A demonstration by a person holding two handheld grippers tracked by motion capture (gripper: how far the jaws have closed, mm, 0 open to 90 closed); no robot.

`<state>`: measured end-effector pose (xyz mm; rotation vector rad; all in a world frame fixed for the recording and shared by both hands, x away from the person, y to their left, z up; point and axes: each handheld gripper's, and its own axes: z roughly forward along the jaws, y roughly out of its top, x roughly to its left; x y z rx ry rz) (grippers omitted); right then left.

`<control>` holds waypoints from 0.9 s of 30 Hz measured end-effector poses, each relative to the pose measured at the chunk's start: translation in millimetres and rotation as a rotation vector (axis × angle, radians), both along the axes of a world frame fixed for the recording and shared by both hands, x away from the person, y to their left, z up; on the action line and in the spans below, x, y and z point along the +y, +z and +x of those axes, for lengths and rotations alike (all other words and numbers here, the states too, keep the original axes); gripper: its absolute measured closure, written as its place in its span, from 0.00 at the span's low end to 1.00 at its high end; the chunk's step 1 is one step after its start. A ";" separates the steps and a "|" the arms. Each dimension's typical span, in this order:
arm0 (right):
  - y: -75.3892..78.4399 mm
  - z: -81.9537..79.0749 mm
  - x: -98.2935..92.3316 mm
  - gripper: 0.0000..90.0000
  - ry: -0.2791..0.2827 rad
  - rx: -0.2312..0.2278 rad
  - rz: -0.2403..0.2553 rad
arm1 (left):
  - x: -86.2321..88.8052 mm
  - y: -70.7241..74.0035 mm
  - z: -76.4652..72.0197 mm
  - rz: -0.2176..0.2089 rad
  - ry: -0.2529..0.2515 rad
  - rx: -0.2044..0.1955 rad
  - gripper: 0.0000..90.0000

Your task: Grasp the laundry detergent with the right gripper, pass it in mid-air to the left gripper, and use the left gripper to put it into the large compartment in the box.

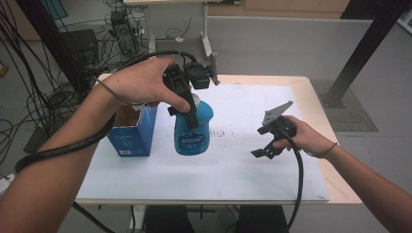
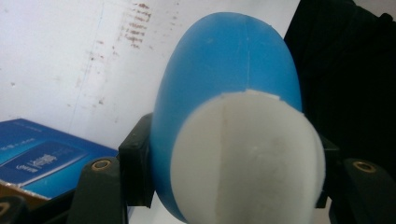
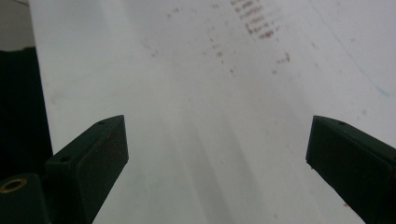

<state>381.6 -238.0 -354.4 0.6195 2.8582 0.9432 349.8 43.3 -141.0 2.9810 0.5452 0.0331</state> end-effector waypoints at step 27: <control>-5.4 5.9 1.5 0.06 -0.072 0.072 -0.175 | 10.6 54.9 16.4 -0.020 0.204 -0.070 0.42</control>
